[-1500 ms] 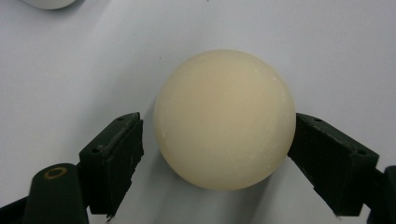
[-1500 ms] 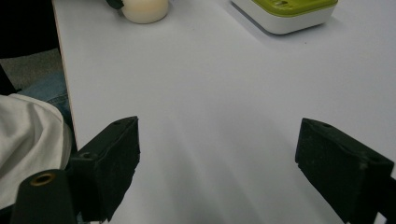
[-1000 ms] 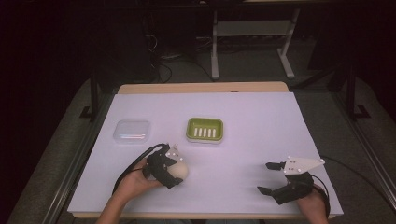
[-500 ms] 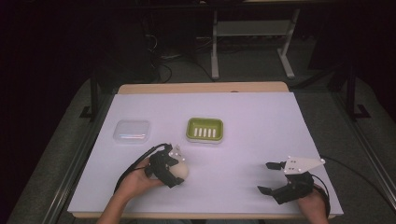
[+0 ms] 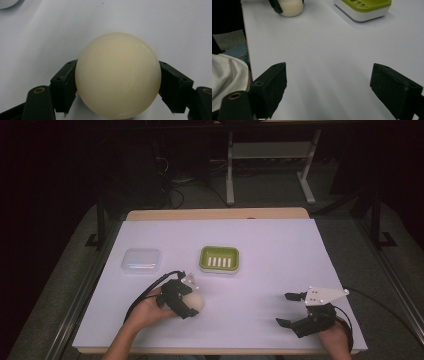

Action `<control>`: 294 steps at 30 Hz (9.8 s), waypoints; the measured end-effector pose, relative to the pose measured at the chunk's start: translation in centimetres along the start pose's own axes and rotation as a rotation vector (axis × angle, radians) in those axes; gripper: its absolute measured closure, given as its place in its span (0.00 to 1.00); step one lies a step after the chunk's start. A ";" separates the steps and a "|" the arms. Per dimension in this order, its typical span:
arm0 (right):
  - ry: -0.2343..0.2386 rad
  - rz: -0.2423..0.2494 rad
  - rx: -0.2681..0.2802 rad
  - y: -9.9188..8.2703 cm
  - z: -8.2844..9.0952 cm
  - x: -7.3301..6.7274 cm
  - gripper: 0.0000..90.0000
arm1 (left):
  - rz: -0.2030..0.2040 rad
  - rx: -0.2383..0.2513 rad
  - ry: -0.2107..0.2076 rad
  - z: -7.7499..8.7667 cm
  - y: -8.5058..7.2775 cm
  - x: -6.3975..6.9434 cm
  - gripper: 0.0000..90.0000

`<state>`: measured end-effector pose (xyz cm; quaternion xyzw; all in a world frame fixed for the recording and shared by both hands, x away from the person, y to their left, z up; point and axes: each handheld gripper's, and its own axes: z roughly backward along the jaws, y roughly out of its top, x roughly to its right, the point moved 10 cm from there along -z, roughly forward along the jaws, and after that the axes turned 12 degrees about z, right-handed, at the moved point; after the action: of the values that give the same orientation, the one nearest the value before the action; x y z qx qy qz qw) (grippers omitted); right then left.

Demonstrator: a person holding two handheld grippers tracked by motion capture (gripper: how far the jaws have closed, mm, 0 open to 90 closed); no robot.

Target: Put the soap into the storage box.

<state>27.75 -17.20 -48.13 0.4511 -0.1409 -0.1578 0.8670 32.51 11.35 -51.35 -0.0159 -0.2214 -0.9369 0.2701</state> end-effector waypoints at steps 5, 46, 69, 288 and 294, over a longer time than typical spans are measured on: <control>-0.002 -0.006 0.005 -0.1 0.0 0.2 0.15 | -0.012 -0.007 0.002 0.2 0.6 -0.2 0.28; 0.004 -0.019 -0.003 -0.5 -0.1 0.9 0.15 | -0.007 0.045 -0.075 2.4 6.5 -2.6 0.28; -0.008 -0.030 0.014 -0.3 0.2 0.9 0.15 | -0.050 0.049 -0.054 3.3 10.6 -3.6 0.28; -0.051 -0.058 -0.063 -1.5 -0.5 1.6 0.15 | 0.065 0.272 0.024 6.0 -2.7 -1.3 0.24; -0.052 -0.062 -0.063 -1.6 -0.5 1.7 0.15 | 0.093 0.271 0.024 5.6 -4.3 -1.6 0.24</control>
<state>29.25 -18.35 -49.52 0.4234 -0.1444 -0.2005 0.8716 31.14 17.78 -48.25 0.0215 -0.3418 -0.8849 0.3156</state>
